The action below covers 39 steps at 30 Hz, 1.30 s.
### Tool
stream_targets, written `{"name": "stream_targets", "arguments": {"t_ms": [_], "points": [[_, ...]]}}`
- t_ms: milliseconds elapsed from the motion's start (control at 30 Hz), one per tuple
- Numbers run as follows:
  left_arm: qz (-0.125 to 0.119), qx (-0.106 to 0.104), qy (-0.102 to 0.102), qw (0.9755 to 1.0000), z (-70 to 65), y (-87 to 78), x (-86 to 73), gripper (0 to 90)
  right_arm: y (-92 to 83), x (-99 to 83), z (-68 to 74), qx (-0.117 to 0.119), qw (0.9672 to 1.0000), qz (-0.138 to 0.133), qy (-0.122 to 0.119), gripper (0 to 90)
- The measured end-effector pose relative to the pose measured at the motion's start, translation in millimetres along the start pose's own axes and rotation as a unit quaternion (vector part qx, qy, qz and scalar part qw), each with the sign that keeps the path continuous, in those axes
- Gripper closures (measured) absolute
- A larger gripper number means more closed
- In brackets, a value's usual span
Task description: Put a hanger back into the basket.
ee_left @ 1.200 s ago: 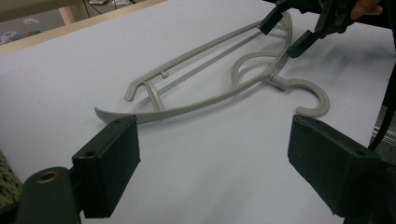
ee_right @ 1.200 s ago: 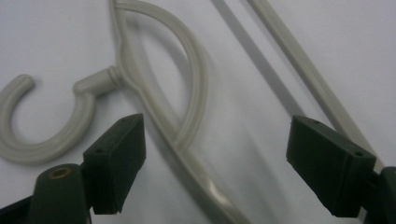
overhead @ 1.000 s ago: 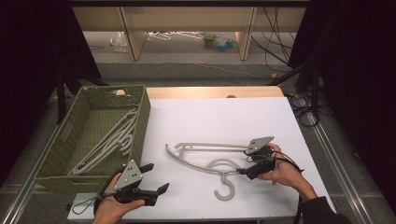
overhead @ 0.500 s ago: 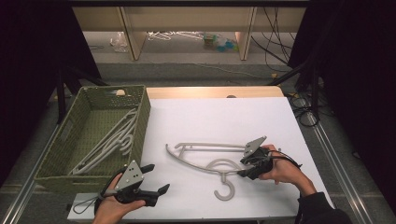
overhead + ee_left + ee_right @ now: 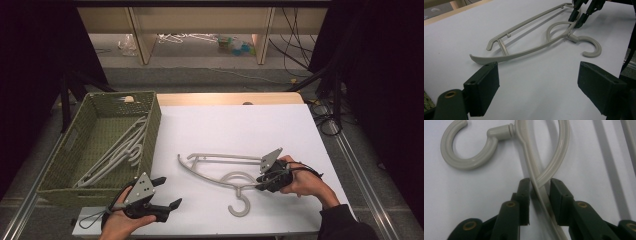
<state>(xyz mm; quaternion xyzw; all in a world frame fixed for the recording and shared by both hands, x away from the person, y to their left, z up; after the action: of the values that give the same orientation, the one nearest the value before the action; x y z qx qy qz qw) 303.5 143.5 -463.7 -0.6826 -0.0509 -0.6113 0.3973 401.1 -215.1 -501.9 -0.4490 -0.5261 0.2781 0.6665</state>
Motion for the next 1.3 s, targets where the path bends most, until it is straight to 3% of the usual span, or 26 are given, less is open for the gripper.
{"name": "stream_targets", "arguments": {"t_ms": [267,667,867,1000,1167,1200,1233,1300], "points": [[-0.001,-0.004,0.001,1.0,-0.1,1.0,-0.3,17.6,0.0,1.1,2.3,0.006,0.9995,0.008,-0.03,75.1],[0.007,-0.005,0.001,1.0,-1.3,2.5,-1.6,17.8,0.3,1.2,2.6,0.01,0.999,0.011,-0.042,75.6],[0.007,-0.008,0.006,0.9999,-0.8,4.6,-1.7,18.1,-0.5,2.5,5.2,0.01,0.9978,0.015,-0.064,78.0],[0.017,0.0,0.023,0.9996,-0.4,11.0,-0.2,19.0,-1.4,2.6,8.5,0.018,0.9948,0.013,-0.1,80.4],[0.018,0.001,0.03,0.9994,-0.7,21.1,2.9,19.9,-3.4,3.9,13.8,0.033,0.9932,0.009,-0.111,81.7],[0.021,0.0,0.036,0.9991,-0.9,25.1,3.5,20.2,-5.3,4.3,15.5,0.034,0.9933,0.009,-0.11,81.9],[0.026,0.0,0.046,0.9986,-1.0,29.3,4.1,21.0,-6.2,5.4,13.8,0.034,0.9916,0.002,-0.125,82.0],[0.034,0.003,0.066,0.9972,-1.9,38.4,6.8,22.5,-10.4,7.0,16.0,0.032,0.9921,-0.002,-0.122,82.1]]}}
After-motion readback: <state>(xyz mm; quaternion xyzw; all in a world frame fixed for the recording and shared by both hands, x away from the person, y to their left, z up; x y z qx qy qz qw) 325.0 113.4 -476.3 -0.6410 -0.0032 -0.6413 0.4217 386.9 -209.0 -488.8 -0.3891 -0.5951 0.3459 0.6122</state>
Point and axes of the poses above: each handheld gripper's, and its own axes: y roughly forward along the jaws, x roughly out of its top, z roughly to its left, the point moved 4 cm from there along y, roughly forward along the jaws, and after that the axes turned 6 degrees about y, right-handed, at the moved point
